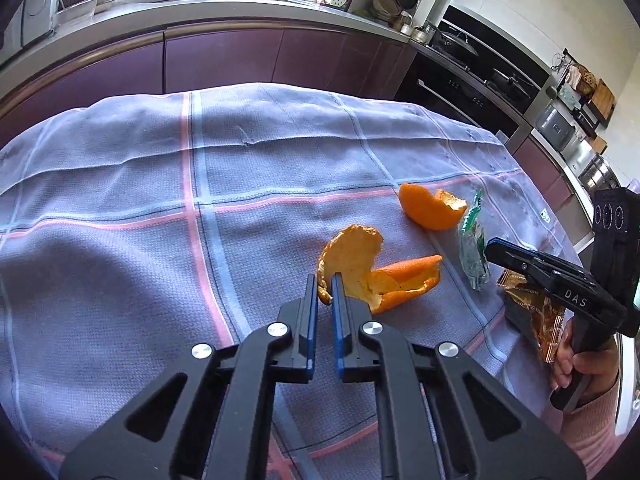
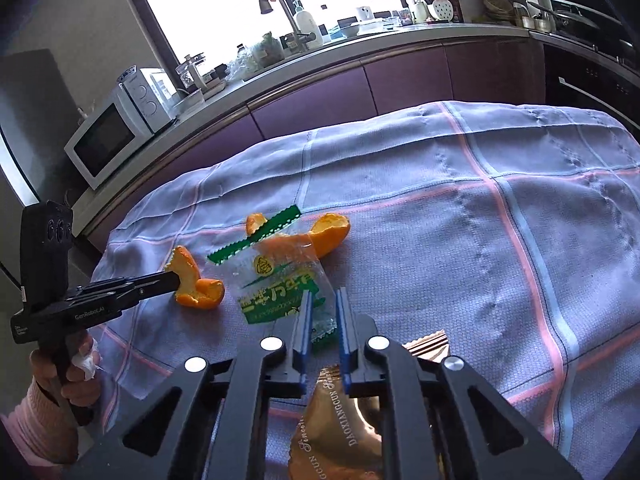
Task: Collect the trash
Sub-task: 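Grasp an orange peel with the left tool while the right tool grasps a green-printed wrapper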
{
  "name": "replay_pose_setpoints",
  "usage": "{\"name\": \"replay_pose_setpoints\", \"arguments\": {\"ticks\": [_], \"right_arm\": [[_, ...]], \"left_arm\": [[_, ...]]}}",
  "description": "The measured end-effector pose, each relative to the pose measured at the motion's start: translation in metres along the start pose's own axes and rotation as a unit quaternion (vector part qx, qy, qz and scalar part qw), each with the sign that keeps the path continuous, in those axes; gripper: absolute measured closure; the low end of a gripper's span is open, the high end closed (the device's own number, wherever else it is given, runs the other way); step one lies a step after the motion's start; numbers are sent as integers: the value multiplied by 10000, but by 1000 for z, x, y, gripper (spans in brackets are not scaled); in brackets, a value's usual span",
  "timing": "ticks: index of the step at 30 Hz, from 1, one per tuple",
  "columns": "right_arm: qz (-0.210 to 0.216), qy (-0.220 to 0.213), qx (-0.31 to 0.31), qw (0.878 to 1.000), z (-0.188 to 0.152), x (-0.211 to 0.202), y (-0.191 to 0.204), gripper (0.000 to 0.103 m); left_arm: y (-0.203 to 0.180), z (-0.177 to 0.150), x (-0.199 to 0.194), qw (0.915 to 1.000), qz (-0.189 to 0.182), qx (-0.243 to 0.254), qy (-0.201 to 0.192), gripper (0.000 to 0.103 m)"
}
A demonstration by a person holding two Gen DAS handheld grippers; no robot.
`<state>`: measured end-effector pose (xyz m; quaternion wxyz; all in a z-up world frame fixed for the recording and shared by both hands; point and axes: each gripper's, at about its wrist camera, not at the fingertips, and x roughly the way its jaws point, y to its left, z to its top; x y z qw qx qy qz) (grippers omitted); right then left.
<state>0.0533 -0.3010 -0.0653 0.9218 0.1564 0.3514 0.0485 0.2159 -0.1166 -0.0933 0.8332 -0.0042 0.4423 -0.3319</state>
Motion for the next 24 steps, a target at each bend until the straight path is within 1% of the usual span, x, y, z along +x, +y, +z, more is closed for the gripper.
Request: {"name": "replay_pose_setpoints", "arguments": {"ticks": [2,7,9,10,12,13,14,15,16,21,23,24], "right_arm": [[46,17,-107,9999,-2,0,7,100],[233,22,-305,9993,-4,-3,24,101],[95,-1,-387,9992,-4,-3,29,101],[8,-54,-398,9992,-4,-4,30,98],[-32,-144,-275,9995,0,-5,27,89],[-91,-177,-228,9995,2,-5,24,80],[-156,-197,-169,9995,4,-5,21,69],[-166,-181,-103,9996,5,-4,18,64],[-141,-141,-48,9998,6,-2,15,61],[-16,190,27,9998,3,14,12,62],[37,258,-9,9997,-1,17,14,74],[59,257,-33,9996,-2,17,16,74]], "left_arm": [[3,-3,-9,10000,24,-3,-70,97],[11,-9,-33,9996,102,-15,-268,97],[13,-12,-43,9993,122,3,-343,97],[15,-13,-47,9992,138,-9,-364,97],[17,-16,-53,9990,165,1,-403,97],[19,-18,-55,9990,171,-5,-411,97],[21,-20,-57,9990,177,-15,-417,97],[21,-22,-59,9989,184,-7,-428,97],[22,-24,-60,9989,187,-7,-432,97],[25,-28,-62,9989,180,-34,-435,97],[27,-31,-64,9988,182,-27,-449,97],[27,-32,-65,9988,185,-27,-448,97]]}}
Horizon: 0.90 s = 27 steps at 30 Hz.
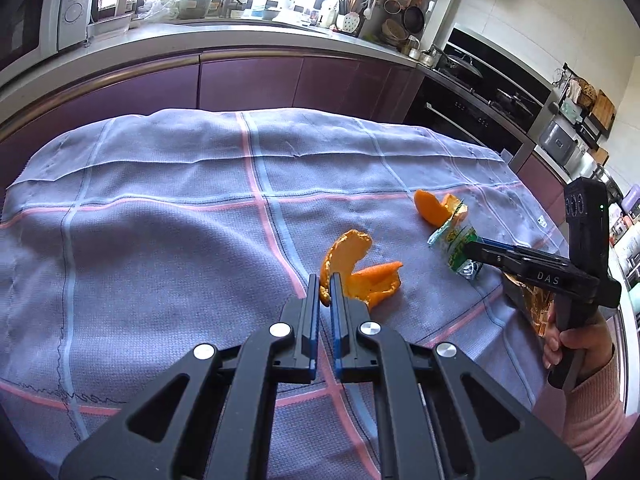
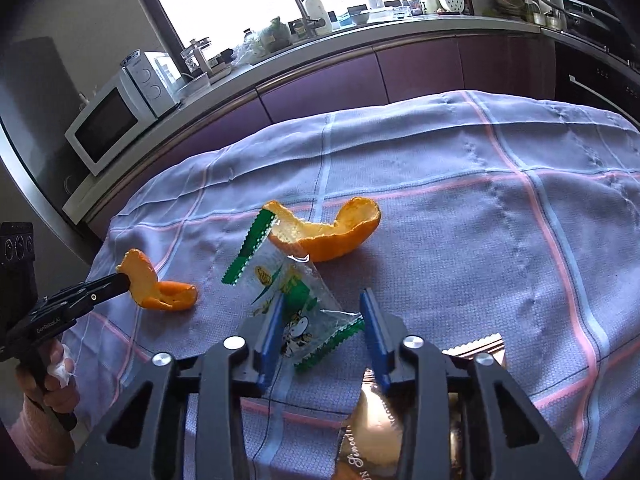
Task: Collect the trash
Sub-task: 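Grasp an orange peel with the left tool while the right tool grasps a green-printed wrapper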
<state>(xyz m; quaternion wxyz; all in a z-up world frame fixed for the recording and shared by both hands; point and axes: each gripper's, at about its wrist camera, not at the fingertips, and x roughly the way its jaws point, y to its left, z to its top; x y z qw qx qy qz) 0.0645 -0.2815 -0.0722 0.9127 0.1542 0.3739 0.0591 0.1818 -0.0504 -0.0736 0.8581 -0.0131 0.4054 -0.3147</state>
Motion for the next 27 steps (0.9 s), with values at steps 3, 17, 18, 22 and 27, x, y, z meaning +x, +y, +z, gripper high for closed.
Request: {"name": "replay_pose_setpoints", "arguments": {"ticks": [3,17,18,22,27], "right_arm": [[76,-58,-112,9999,-2,-4,7,78],[811,-259,-514,9950,-1,-19,70,80],[859,-235,-565,9944,-1,-16,76,80],[1018,-128,-710,9922,-2,-6,97,80],[1125,2,-800,9904,-5,8,115,80]], "left_arm": [[2,-3,-5,10000,26,-9,-15,97],[41,-26,-61,9987,255,-279,-350,98],[46,-28,-66,9984,285,-310,-367,98],[64,-40,-78,9978,325,-469,-336,97],[88,-50,-70,9962,221,-834,-108,91]]}}
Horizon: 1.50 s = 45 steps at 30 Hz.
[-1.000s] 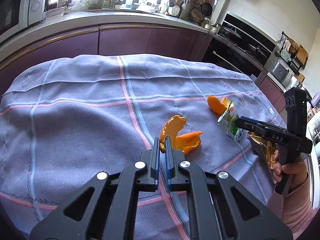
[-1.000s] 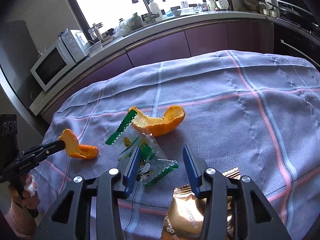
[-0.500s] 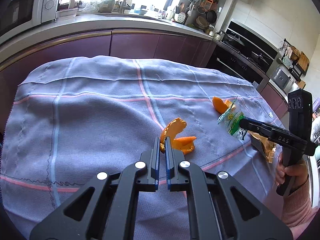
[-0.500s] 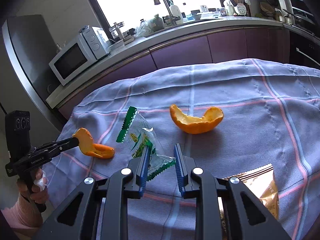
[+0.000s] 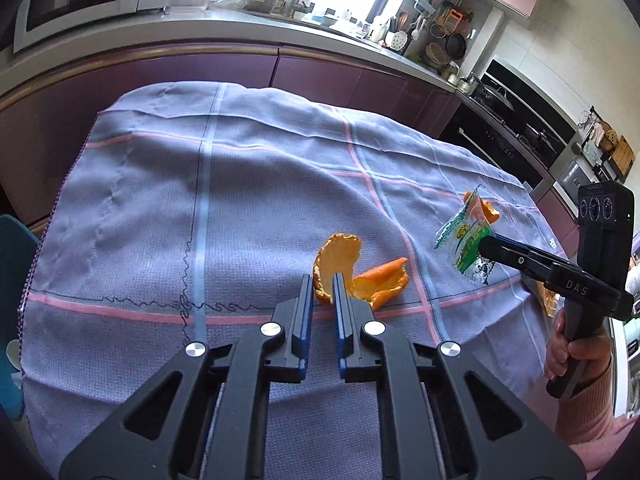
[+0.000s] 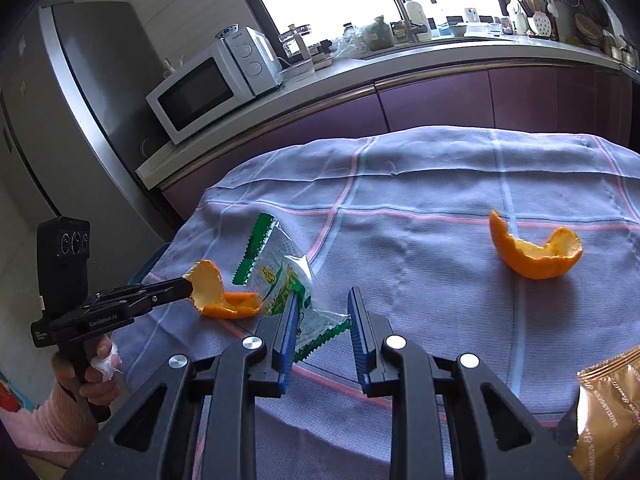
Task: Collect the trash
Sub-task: 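Grasp an orange peel with the left tool while the right tool grasps a green-printed wrapper, then carry the orange peel and green-printed wrapper over the teal bin with both tools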
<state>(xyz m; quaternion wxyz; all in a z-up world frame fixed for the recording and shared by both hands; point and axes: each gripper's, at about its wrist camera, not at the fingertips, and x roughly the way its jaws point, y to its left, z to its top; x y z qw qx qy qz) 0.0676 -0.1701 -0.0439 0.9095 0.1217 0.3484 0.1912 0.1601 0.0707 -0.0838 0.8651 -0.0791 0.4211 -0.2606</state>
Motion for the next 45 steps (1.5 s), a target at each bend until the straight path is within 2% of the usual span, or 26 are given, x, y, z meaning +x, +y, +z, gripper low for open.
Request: {"name": "replay_pose_setpoints", "arguments": {"ticks": [1,6,10,11,13,17,23,32,45], "right_arm": [[13,27,5,10000,0,4,3,80],[74,160,49,9998,-4,16,4,80],[122,257,88,9996,-6,24,3,80],[139,266,95,9995,-6,25,3,80],[159,263,87,9995,-5,26,5,80],[207,239,37,9995,-1,27,10,80],[387,190,-145,9990,6,29,29,80],[777,219,-518,9954,22,48,75,80],[1338,406,-1221,9826,44,87,162,80]], "left_arm": [[3,-1,3,10000,-14,-71,40,87],[11,0,16,9993,-101,-272,222,82],[11,2,20,9991,-98,-307,264,81],[10,2,20,9992,-47,-286,262,82],[7,2,19,9995,50,-237,222,95],[2,2,7,9998,119,-159,50,97],[1,0,-33,9993,218,-16,-312,98],[29,-7,-99,9949,614,-183,-780,98],[87,-16,-197,9772,1368,-638,-1493,98]]}}
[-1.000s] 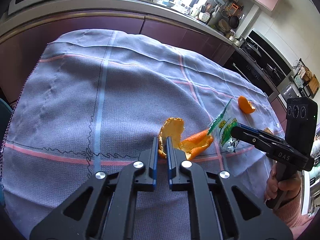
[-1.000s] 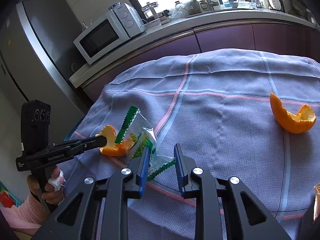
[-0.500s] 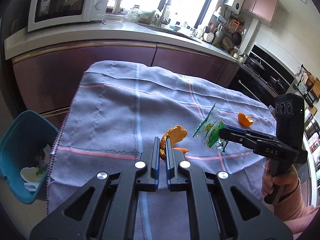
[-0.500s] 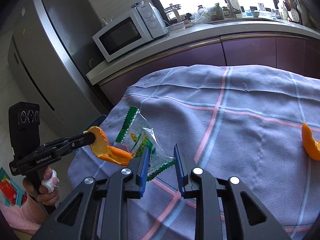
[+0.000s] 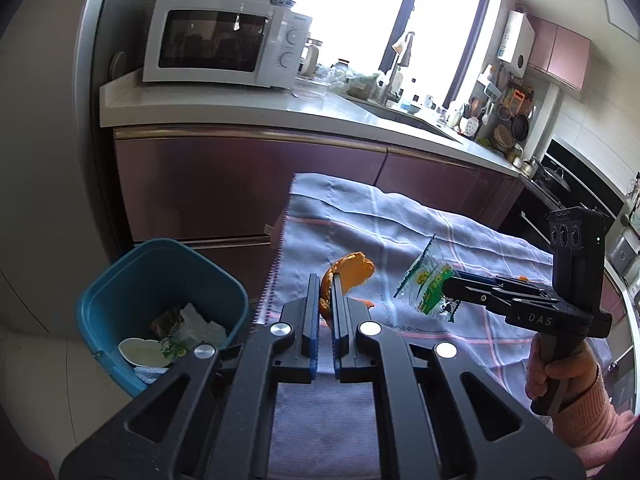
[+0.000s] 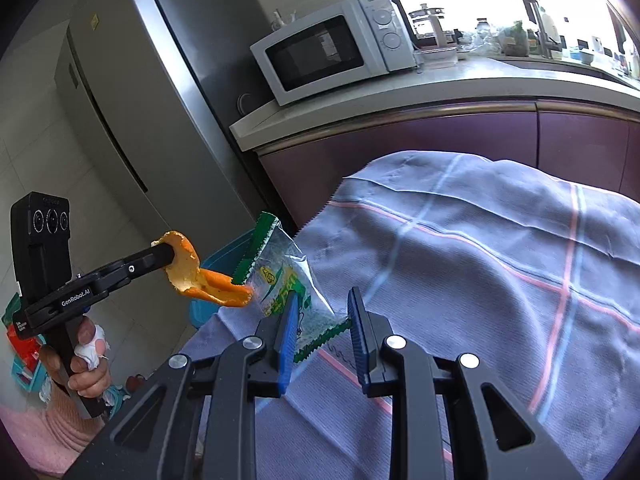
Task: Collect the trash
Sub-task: 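Carry the orange peel and green-printed wrapper over the teal bin with both tools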
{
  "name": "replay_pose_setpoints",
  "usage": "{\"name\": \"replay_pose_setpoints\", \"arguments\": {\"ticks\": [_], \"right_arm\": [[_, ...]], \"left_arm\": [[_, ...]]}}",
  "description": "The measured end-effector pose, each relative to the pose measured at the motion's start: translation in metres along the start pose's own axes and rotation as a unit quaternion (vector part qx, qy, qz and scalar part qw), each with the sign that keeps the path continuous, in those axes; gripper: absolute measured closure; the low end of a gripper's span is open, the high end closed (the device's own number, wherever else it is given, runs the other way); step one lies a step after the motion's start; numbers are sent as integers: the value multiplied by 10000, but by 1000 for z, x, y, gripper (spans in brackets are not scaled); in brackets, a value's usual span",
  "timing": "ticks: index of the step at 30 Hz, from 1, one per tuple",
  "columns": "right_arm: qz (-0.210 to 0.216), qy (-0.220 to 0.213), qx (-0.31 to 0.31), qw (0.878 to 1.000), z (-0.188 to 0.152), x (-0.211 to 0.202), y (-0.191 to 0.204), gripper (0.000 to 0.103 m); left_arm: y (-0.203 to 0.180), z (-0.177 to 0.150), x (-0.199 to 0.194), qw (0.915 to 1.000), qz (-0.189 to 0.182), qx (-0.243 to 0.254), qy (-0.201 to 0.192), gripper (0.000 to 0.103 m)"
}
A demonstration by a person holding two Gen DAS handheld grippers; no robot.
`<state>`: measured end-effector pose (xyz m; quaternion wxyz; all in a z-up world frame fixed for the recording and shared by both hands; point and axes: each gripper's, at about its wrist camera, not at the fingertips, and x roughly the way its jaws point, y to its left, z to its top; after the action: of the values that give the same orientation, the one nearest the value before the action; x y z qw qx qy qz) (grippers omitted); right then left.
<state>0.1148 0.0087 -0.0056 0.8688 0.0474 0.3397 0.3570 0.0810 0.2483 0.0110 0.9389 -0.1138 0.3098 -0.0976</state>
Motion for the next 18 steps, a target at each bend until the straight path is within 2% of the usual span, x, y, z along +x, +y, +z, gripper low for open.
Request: {"name": "replay_pose_setpoints", "arguments": {"ticks": [8,18], "right_arm": [[239,189,-361,9989,19,37,34,80],[395,470,-657,9960,37,85,65,80]], "left_arm": [[50,9,-28,9982,428,-321,-266,98],[105,6,-26,9936,930,-610,-215,98]]}}
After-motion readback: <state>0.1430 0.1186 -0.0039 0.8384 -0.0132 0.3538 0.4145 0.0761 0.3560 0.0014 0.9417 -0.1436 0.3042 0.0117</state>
